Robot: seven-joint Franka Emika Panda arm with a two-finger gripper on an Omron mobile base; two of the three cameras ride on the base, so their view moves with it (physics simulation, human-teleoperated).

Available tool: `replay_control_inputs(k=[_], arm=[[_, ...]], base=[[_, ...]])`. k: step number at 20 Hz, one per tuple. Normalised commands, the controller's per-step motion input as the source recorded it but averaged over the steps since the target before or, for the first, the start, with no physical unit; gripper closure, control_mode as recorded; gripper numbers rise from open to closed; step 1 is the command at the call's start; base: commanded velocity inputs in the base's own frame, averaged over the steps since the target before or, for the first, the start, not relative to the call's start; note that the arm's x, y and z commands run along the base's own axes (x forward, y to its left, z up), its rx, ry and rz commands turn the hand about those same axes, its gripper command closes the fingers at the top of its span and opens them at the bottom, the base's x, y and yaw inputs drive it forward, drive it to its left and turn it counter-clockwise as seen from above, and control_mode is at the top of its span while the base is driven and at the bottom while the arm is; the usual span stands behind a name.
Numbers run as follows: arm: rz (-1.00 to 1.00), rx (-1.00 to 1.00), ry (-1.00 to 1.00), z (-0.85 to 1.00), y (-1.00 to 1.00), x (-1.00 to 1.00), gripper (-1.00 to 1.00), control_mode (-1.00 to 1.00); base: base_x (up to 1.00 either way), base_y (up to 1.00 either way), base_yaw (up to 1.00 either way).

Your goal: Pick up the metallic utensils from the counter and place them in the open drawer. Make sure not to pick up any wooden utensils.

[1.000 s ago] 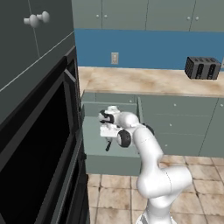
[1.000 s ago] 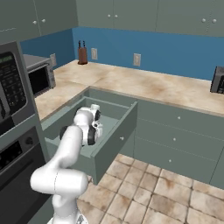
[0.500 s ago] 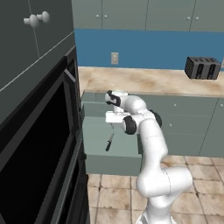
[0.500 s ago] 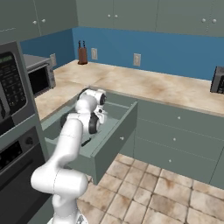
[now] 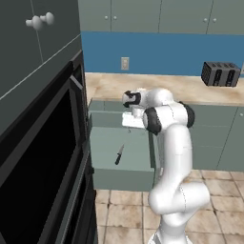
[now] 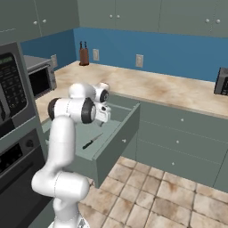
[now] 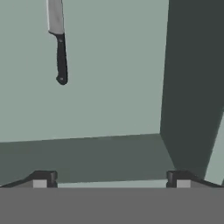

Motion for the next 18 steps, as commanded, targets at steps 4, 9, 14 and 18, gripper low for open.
replay_control_inputs(k=[4,9,14,18], arm=[[0.00,0.16,-0.81,0.60,0.00,-1.00,-1.00,-1.00],[0.00,0.08,-0.34,1.00,-0.01,-0.88,-1.00,-1.00],[0.00,-0.21,-0.05,1.00,-0.16,-0.74,-1.00,-1.00],[0.00,-0.39,-0.08,0.70,-0.32,-0.74,-1.00,-1.00]], base=[[0.00,0.00,0.00],[0.00,0.00,0.00],[0.00,0.00,0.00],[0.00,0.00,0.00]])
